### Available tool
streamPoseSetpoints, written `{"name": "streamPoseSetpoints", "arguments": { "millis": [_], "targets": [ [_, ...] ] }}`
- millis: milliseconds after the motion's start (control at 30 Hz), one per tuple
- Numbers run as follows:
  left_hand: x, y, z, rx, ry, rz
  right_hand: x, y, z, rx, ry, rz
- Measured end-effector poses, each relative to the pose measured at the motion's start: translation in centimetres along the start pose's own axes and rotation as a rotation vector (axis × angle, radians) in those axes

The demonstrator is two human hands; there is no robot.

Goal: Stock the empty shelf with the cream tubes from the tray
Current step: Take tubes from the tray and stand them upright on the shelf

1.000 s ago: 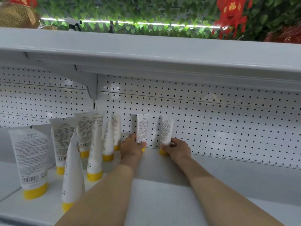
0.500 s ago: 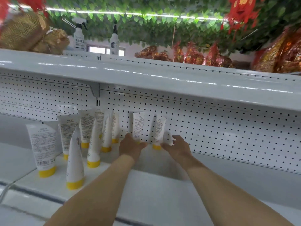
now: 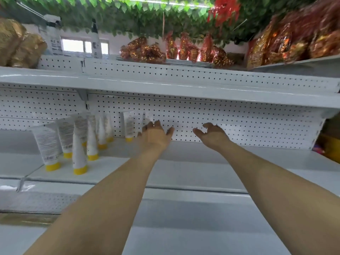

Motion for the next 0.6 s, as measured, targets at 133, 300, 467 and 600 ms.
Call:
{"name": "streamPoseSetpoints", "arguments": {
  "millis": [133,300,467,600],
  "targets": [
    [0.4,2.7,-6.2,-0.126,-0.016,-0.008,3.9,2.2,-7.4,-0.033,0.121,0.019],
    [0.3,5.5,-15.4,-0.244,-0.124,-0.106,7.6,5.7,-18.0,-0.164,0.163,-0.005],
    [-0.1,9.7,-23.8,-0.356,-0.271,-0.190,12.2,10.1,-28.0,-0.311,0.217,-0.034],
    [-0.3,13.9,-28.2,-0.461,-0.298,-0.203,15.9,13.6,-34.0,-0.395,0.300,-0.025]
  ]
}}
Point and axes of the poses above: each hand's wrist, its own z-axis towards the middle knuckle, its own x-axis out of the back of the hand, y = z × x, the point moved 1 cm from there along z, towards the middle knuckle, and after that the axes turned 10 degrees about z, right-handed, at the moved point
